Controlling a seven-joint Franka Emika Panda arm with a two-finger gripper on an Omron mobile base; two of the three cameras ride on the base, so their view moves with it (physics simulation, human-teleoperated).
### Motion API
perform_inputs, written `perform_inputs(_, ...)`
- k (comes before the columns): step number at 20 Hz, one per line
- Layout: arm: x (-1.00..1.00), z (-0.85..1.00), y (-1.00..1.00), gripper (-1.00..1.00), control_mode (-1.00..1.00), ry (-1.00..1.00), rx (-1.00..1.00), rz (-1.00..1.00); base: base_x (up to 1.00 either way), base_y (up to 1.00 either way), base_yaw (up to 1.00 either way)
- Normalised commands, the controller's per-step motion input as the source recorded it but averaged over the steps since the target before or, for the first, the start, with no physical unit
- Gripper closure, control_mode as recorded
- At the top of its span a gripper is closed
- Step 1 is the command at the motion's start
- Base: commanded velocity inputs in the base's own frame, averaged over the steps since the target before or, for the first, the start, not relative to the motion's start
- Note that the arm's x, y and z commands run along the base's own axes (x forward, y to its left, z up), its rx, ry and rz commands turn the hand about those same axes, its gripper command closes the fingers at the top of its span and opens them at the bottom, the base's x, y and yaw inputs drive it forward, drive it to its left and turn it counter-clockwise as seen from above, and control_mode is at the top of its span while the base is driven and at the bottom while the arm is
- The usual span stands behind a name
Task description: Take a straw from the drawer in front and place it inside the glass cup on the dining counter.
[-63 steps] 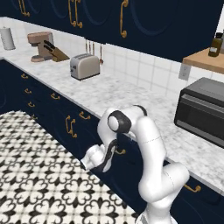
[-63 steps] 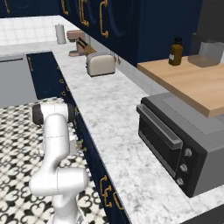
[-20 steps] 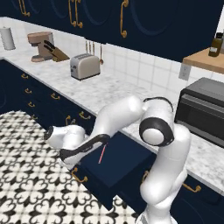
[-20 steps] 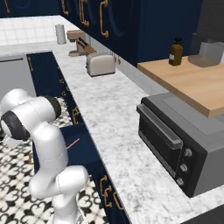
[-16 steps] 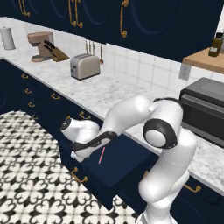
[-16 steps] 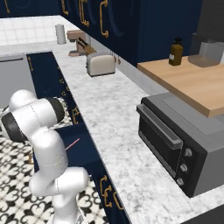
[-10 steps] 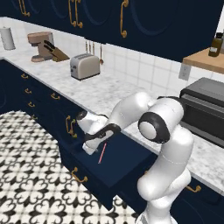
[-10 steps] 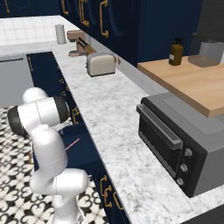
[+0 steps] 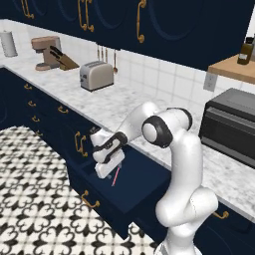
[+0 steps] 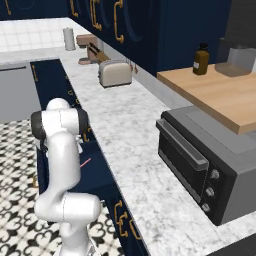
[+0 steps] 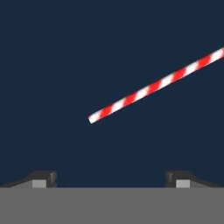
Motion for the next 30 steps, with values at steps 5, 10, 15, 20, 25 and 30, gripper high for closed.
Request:
perform_inputs(5,-0.53,-0.35,0.31,-1.0,-1.0,-0.01,0.06,0.0,0.0,0.0,0.0)
perform_inputs(10,-0.5,-0.32,0.08,-1.0,-1.0,-0.09,0.09,0.0,0.0,0.0,0.0)
perform_inputs(15,-0.77,-0.14,0.23,-1.0,-1.0,-0.1,0.17,0.0,0.0,0.0,0.0)
perform_inputs(20,-0.98,0.12,0.65,-1.0,-1.0,-0.18,0.17,0.0,0.0,0.0,0.0)
perform_inputs(25,-0.49,0.62,0.17,-1.0,-1.0,-0.31,0.06,-0.17,0.0,0.0,0.0)
perform_inputs(30,0.26,0.64,-0.41,-1.0,-1.0,-0.1,0.0,-0.42,0.0,0.0,0.0)
